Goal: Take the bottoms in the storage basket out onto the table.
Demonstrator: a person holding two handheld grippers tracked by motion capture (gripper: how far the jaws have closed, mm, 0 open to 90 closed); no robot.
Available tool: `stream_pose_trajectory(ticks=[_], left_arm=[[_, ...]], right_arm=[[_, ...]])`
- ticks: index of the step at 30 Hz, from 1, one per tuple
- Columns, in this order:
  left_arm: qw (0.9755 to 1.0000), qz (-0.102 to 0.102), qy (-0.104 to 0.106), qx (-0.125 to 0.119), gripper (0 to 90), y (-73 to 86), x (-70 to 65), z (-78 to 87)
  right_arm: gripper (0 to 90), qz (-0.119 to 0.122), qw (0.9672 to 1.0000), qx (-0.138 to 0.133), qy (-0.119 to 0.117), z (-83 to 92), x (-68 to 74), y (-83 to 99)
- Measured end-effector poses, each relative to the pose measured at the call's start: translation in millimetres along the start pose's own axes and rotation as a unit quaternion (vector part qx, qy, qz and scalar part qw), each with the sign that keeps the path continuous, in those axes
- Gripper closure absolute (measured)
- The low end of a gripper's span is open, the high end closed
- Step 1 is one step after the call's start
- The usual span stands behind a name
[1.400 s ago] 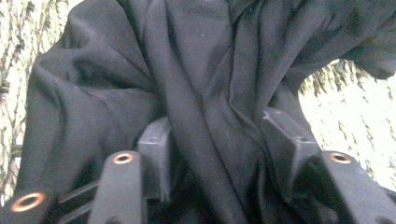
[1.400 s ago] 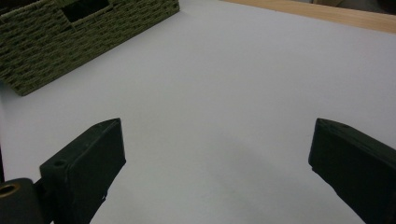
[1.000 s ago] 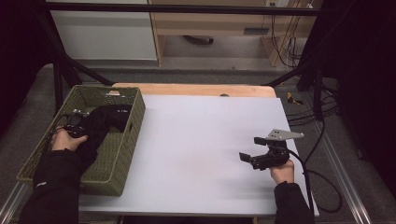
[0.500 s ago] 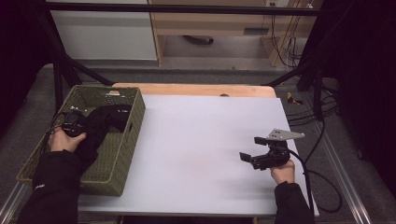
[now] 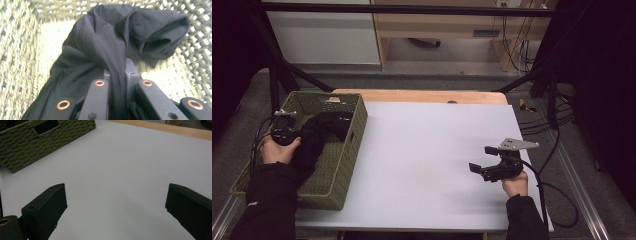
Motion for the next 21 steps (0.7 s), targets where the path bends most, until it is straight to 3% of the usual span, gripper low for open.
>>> stream_pose_trajectory(ticks=[12, 21], left_arm=[[0.9988, 0.001, 0.015, -0.047, 83.5, -7.1, -3.5, 11.9], [0.9963, 0.018, 0.034, -0.076, 83.7, -10.5, -4.4, 20.0]], right_arm=[[4.1, -0.002, 1.0, -0.001, 0.001, 0.0, -0.2, -0.1], [4.1, -0.001, 1.0, 0.001, 0.001, -0.7, -0.8, 0.5]])
Point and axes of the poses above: each handheld gripper's, and its own axes: z roughly backward along the jaws, y roughly out of its underside, x roughly to its left, the point moved 3 cm from there along -z, roughly forward along the jaws, and after that the axes turned 6 degrees about -x, right-handed, at the moved point
